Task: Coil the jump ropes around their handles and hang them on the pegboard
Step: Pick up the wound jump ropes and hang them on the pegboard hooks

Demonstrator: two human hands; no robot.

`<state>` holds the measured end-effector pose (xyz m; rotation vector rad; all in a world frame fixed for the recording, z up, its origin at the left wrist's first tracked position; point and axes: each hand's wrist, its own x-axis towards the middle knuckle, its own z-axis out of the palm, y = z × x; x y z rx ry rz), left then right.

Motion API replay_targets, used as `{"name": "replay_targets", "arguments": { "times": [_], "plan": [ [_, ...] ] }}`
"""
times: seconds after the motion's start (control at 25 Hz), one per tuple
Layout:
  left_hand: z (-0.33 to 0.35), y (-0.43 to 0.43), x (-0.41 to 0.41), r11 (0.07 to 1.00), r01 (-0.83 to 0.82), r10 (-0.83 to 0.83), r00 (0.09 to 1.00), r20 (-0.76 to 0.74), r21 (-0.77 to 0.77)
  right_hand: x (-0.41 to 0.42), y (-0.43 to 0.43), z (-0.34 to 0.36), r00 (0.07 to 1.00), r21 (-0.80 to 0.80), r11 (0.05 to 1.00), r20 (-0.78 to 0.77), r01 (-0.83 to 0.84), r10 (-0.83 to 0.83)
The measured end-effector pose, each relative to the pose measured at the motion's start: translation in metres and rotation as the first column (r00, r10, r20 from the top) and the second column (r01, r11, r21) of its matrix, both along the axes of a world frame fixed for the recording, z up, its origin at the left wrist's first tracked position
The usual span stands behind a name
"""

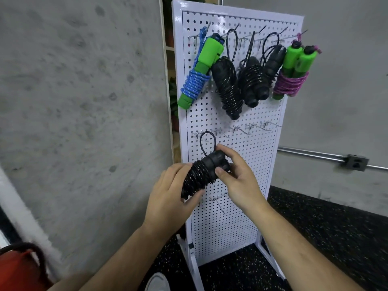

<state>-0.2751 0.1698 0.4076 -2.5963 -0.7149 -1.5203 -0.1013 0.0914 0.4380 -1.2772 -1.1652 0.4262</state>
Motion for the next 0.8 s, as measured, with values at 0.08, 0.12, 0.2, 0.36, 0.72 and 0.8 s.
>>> {"name": "replay_targets", "arguments": {
  "times": [0.08,0.12,0.2,0.36,0.72,0.8],
  "plan": [
    [-0.003,0.007,0.005,0.999,-0.001,0.001,1.000,-0.008,-0.033,0.006,0.008,-0.003,1.000,-0.011,1.000,-0.014,0.008,-0.008],
    [-0.005,0.012,0.007,0.998,-0.006,0.004,1.000,-0.021,-0.056,0.009,0.013,-0.005,1.000,-0.018,1.000,-0.014,0.013,-0.013],
    [-0.010,0.022,0.011,0.994,-0.029,0.024,0.998,-0.050,-0.103,0.013,0.022,-0.009,1.000,-0.043,0.999,0.003,0.023,-0.023],
    [-0.018,0.037,0.020,0.974,-0.058,0.045,0.997,-0.064,-0.219,0.018,0.039,-0.014,0.996,-0.114,0.993,0.082,0.040,-0.030],
    [-0.028,0.056,0.033,0.918,-0.058,0.019,0.994,-0.103,-0.392,0.022,0.049,-0.029,0.947,-0.059,0.994,0.313,0.090,-0.067],
    [-0.028,0.055,0.033,0.915,-0.059,0.017,0.994,-0.106,-0.399,0.025,0.045,-0.032,0.938,-0.052,0.994,0.339,0.095,-0.072]
  ]
}}
